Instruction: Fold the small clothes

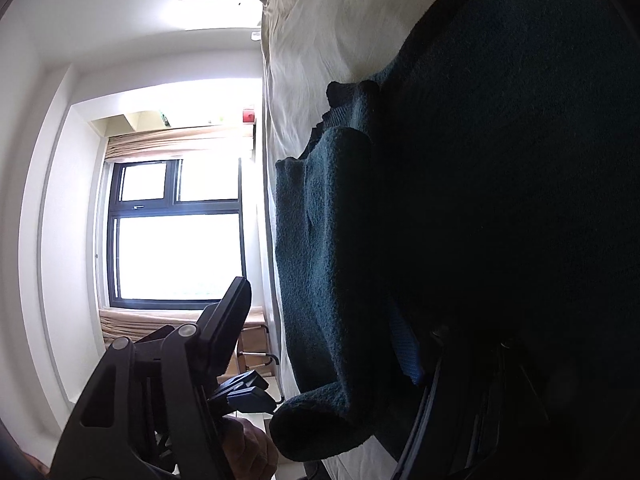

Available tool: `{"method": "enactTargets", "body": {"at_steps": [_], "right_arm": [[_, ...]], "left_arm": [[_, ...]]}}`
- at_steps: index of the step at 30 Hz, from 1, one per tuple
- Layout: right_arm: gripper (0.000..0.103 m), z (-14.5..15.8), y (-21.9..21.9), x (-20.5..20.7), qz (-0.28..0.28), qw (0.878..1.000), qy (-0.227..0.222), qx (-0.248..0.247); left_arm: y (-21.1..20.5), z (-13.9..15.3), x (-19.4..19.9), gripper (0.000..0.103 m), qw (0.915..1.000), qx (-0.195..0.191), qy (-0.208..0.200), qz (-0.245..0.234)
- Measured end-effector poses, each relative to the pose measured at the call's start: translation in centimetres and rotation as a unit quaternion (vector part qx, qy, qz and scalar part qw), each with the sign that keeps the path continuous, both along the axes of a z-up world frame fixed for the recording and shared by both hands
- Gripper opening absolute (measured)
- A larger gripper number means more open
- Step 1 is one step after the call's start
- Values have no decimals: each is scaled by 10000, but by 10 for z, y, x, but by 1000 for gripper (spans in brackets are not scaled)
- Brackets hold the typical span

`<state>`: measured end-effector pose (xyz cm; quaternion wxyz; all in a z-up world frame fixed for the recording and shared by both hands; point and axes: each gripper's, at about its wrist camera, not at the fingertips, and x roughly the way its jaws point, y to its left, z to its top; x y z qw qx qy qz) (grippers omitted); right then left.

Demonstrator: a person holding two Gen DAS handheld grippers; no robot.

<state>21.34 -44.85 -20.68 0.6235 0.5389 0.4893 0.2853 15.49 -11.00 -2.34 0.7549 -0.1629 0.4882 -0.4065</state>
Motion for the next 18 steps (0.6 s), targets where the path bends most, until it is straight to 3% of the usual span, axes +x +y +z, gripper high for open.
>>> {"method": "enactTargets", "body": {"at_steps": [4,7,10,12,18], "right_arm": [[31,-10,0,-1,13,9997,224,-124],[30,-13,5,3,55,9995,258,-155],[30,-16,10,4,173,9993,329,-89],[30,-17,14,4,305,9988,384,-70],[31,-16,19,-7,427,9980,444,-120]], "left_arm": [[2,-22,-13,42,9984,488,-194,-205],[-4,-34,-23,42,9950,777,-460,-430],[-22,-41,-37,42,9862,1182,-874,-757],[-29,-43,-44,48,9812,1334,-1079,-889],[-36,-38,-58,58,9758,1247,-1410,-1113]]}}
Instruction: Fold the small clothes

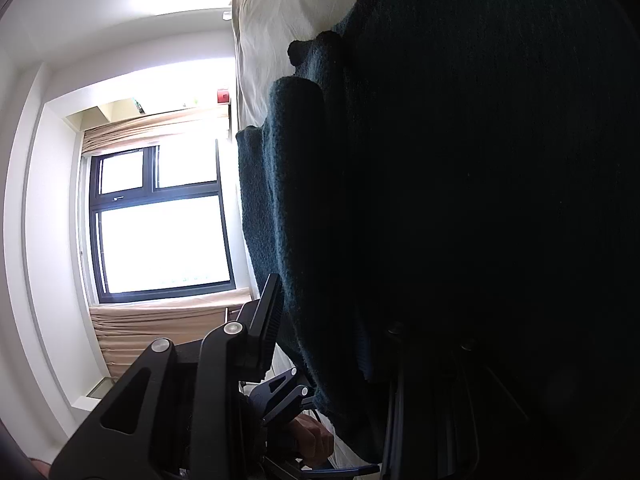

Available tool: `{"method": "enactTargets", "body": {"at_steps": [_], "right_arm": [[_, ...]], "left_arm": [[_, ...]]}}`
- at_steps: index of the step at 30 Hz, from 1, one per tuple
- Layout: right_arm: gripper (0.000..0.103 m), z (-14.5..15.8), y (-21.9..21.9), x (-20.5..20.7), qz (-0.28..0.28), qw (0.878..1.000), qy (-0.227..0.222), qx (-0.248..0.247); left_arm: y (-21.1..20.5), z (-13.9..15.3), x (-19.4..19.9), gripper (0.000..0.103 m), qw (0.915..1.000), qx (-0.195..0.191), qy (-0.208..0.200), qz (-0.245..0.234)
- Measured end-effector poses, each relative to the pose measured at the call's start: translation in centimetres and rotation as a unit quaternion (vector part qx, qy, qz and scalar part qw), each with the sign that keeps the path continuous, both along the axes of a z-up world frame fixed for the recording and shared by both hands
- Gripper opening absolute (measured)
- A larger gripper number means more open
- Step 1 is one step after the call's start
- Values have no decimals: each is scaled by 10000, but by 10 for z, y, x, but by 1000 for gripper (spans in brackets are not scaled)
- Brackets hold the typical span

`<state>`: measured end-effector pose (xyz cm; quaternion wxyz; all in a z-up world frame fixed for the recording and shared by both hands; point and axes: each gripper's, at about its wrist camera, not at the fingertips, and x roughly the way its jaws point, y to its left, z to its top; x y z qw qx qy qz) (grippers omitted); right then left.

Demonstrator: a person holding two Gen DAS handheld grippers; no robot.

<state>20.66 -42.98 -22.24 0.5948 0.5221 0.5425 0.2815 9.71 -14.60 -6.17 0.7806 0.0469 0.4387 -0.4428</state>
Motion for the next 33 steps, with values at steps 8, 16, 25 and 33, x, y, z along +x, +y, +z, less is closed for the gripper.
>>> {"method": "enactTargets", "body": {"at_steps": [8,16,25,33], "right_arm": [[31,8,11,9,43,9995,54,-322],[30,9,1,4,88,9998,28,-201],[30,10,7,-8,217,9994,-84,-248],[30,23,26,-18,493,9967,-219,-606]], "left_arm": [[-14,23,-7,63,9991,-266,-334,-86],[-40,9,-44,75,9907,154,-937,-972],[-7,23,-33,75,9944,-168,-630,-835],[26,33,-6,75,9973,-514,-337,-409]]}}
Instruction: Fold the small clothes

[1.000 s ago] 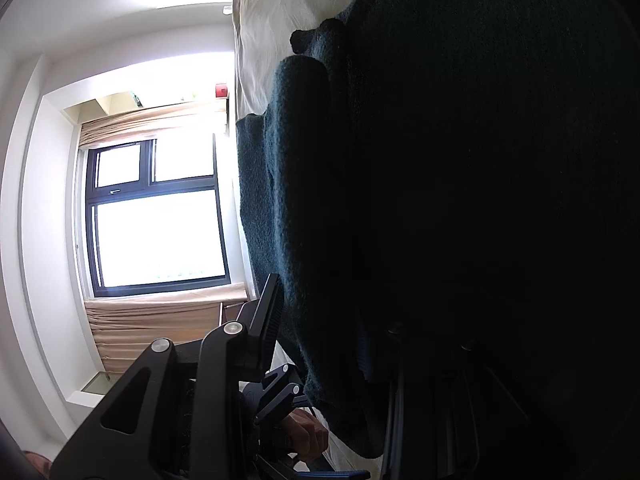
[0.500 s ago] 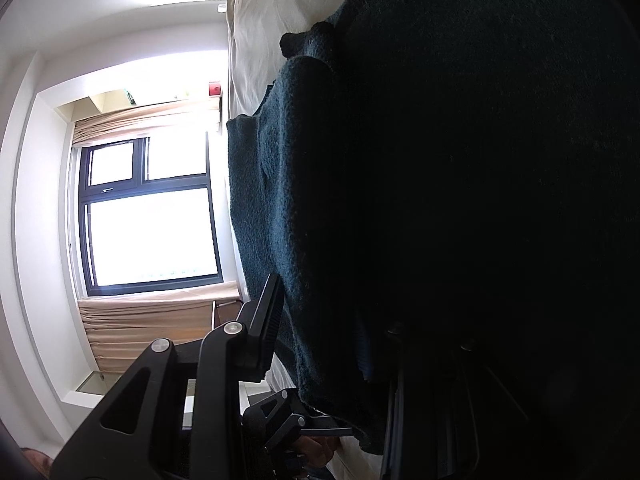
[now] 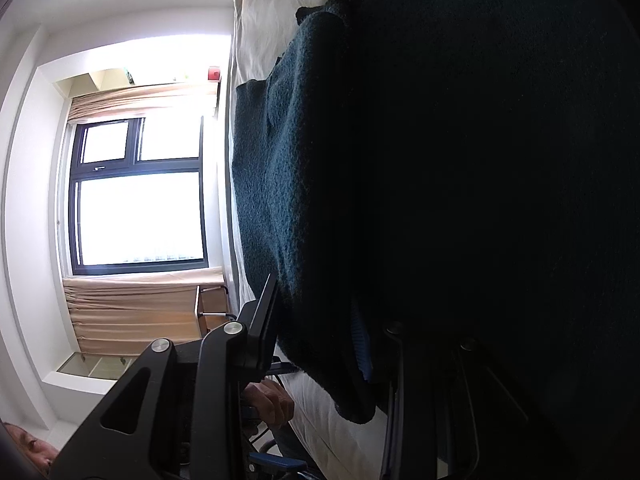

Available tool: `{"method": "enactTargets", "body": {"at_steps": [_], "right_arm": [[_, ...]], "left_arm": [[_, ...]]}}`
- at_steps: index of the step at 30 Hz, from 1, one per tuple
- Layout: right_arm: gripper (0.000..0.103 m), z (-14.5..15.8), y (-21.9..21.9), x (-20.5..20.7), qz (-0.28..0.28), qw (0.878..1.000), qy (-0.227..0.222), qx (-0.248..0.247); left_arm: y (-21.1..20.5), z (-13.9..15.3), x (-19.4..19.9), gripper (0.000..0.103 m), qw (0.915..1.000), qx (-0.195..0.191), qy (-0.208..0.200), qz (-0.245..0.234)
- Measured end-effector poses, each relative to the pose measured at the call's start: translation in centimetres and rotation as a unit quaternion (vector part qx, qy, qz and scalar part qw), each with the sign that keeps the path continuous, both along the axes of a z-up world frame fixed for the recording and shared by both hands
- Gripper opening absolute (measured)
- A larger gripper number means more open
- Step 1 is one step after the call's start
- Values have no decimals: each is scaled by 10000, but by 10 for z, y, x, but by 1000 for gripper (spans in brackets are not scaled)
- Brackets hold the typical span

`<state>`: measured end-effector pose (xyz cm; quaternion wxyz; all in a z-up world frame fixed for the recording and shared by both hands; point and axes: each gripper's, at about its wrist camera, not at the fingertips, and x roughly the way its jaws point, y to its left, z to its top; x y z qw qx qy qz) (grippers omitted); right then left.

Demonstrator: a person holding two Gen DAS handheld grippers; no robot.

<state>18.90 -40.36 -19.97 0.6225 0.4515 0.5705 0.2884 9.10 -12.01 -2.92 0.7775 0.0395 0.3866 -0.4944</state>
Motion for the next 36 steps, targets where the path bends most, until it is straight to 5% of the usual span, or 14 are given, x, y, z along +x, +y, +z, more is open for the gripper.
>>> {"method": "enactTargets", "body": {"at_steps": [8,13,24,29,32,36], "right_arm": [[17,8,-8,-9,-212,9993,-160,-252],[14,10,-22,-16,-541,9977,-226,-346],[14,29,-23,-19,-454,9961,-441,-621],[24,19,-29,-15,-888,9954,-340,-124],[43,23,-30,-4,-1076,9935,-374,36],[45,25,-22,22,-999,9943,-355,-70]], "left_arm": [[34,8,35,75,9958,-543,292,673],[52,4,71,75,9847,-813,598,1417],[46,-22,107,76,9734,-554,1038,1968],[51,-24,107,76,9708,-652,1149,2002],[54,-25,107,76,9698,-673,1183,2022],[58,-30,106,76,9684,-708,1222,2054]]}}
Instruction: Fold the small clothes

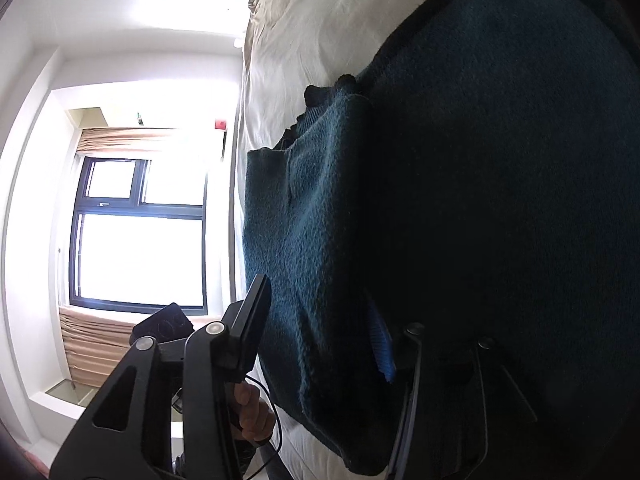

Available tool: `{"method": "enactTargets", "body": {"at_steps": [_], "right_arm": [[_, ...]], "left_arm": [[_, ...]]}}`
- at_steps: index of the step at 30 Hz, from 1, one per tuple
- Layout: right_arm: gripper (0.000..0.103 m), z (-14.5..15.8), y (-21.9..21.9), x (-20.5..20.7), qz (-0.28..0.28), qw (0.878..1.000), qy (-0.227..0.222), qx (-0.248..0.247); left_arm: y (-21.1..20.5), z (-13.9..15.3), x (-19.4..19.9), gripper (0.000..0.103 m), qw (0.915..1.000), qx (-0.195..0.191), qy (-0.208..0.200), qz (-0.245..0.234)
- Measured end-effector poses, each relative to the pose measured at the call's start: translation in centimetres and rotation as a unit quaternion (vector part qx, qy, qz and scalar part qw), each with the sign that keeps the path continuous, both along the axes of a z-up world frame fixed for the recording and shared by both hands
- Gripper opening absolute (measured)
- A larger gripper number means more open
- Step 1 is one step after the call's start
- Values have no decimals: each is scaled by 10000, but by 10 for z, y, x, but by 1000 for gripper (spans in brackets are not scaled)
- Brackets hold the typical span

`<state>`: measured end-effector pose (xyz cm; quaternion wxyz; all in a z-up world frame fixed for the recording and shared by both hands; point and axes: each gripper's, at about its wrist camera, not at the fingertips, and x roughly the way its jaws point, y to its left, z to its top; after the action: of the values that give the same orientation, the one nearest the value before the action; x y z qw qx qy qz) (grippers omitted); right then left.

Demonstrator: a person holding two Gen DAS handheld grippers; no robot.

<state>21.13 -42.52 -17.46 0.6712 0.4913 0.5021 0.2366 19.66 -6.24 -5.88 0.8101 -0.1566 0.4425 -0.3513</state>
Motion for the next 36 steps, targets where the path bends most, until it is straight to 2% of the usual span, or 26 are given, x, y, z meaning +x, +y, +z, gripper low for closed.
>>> {"method": "enactTargets", "body": {"at_steps": [3,5,6,7,9,14,20,30,33,36], "right_arm": [[41,-8,5,14,-65,9996,136,242],[31,-3,12,19,63,9999,89,-74],[20,1,18,20,177,9994,93,-284],[15,4,22,20,253,9988,83,-417],[12,13,22,16,269,9976,65,-629],[11,40,12,9,189,9936,73,-1114],[11,72,-20,6,200,9883,42,-1513],[10,80,-68,-15,148,9814,257,-1896],[10,77,-71,-10,181,9798,325,-1965],[10,69,-70,1,161,9791,477,-1972]], "left_arm": [[3,-3,1,76,10000,-35,49,46],[4,-4,2,76,9999,-43,64,70],[5,-4,2,76,9999,-51,76,91],[6,-3,2,76,9999,-71,83,108],[5,-1,2,76,9999,-113,62,102],[-8,6,-5,76,10000,-51,-61,5],[-28,21,-11,76,9996,-13,-206,-166],[-66,31,-10,76,9981,378,-379,-318],[-77,28,-6,76,9982,415,-299,-325],[-87,18,-1,75,9970,663,-228,-337]]}}
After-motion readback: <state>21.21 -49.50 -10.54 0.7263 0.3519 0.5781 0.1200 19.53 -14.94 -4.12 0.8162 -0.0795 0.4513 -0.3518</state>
